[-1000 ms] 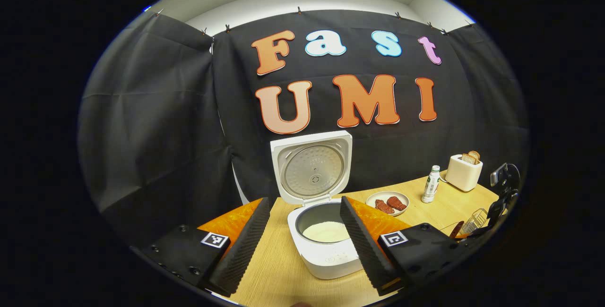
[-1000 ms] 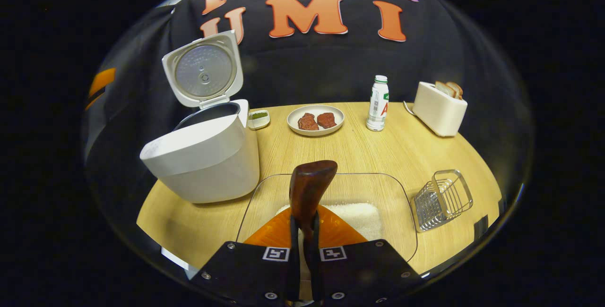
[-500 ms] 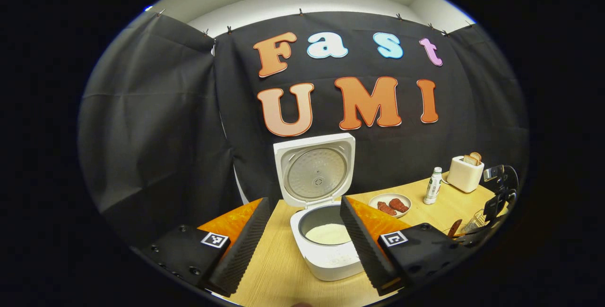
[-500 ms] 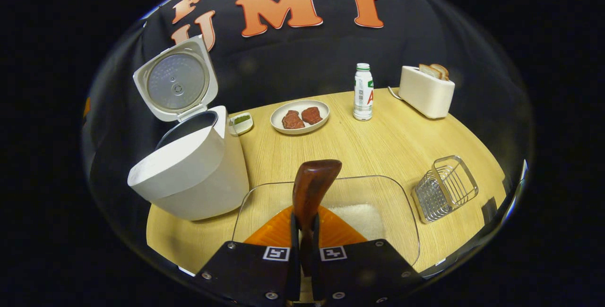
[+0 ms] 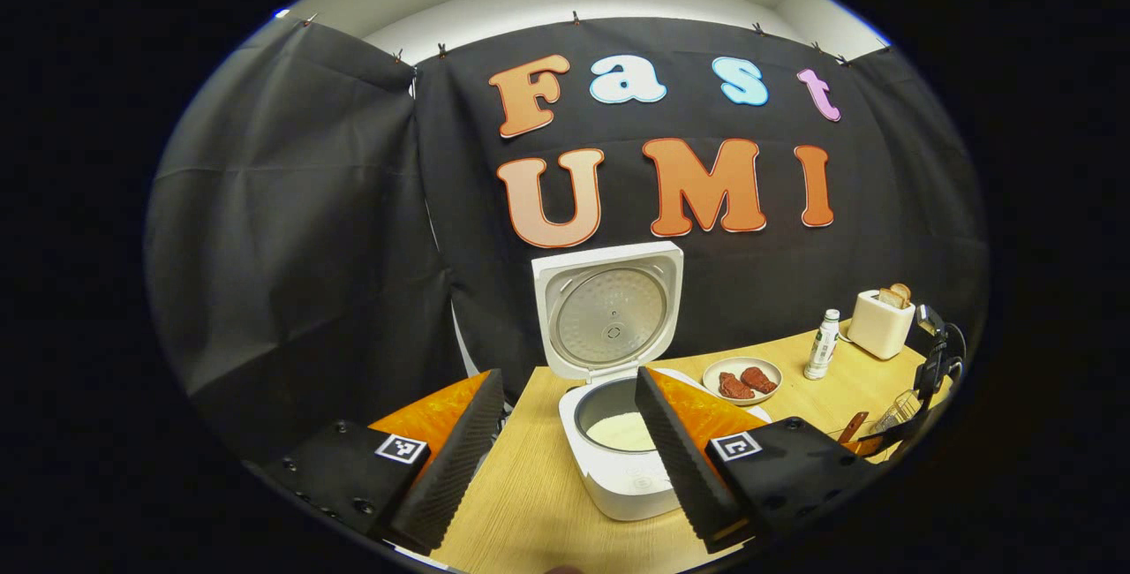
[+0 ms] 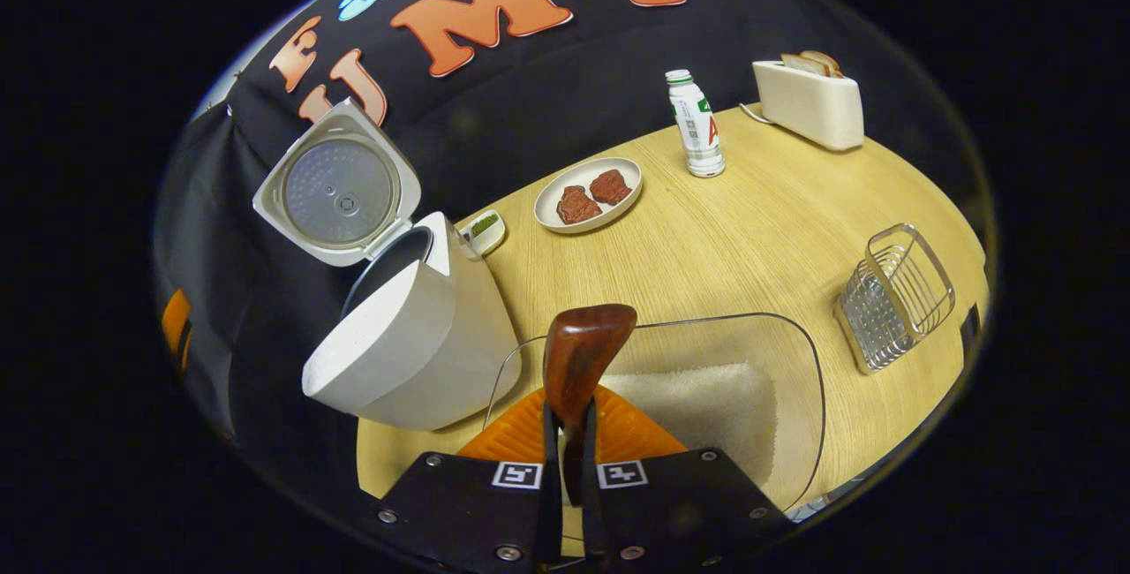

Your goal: Close the left gripper, press the button to open the rice cooker; take a wooden spoon from the chopstick holder with the right hand, scoop a spoonful of rice and pour it into the rice cooker, then put the wooden spoon back into the chopstick holder.

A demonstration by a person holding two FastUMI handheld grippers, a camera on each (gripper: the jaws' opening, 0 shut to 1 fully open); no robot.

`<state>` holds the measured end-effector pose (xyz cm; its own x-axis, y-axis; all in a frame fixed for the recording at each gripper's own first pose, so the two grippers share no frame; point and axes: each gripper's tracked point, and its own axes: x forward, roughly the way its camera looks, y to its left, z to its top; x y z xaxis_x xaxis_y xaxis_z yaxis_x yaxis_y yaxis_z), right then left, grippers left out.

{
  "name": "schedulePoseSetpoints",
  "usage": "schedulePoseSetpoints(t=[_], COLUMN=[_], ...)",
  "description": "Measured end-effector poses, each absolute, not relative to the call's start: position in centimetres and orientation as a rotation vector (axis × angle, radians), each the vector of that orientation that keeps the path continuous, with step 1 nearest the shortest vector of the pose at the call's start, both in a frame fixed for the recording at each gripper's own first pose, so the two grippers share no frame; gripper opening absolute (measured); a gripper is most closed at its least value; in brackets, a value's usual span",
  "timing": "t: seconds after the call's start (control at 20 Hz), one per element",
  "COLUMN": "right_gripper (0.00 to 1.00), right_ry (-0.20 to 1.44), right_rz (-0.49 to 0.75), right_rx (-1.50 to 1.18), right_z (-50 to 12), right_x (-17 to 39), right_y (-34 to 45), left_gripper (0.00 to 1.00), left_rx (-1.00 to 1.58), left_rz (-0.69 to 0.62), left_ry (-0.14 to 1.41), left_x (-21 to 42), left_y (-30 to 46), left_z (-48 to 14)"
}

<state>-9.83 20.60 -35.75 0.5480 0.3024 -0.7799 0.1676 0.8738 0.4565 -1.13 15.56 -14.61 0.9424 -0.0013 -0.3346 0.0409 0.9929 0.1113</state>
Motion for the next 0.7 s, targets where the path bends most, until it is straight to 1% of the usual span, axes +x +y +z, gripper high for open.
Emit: schedulePoseSetpoints(t=[0.45, 0.7], right_gripper=[0.09, 0.07], right_ry=[1.004, 1.022], right_rz=[0.101, 0.049], right_rx=[0.713, 0.827], right_z=[-35.5, -35.8], right_x=[-10.5, -10.5], right_y=[19.9, 18.9], left_gripper=[1.00, 1.00], left_rx=[0.123, 0.116], left_rz=[-0.043, -0.044], left_ry=[0.345, 0.346], left_x=[-0.7, -0.3], left_y=[14.1, 13.2], left_z=[-14.8, -14.8])
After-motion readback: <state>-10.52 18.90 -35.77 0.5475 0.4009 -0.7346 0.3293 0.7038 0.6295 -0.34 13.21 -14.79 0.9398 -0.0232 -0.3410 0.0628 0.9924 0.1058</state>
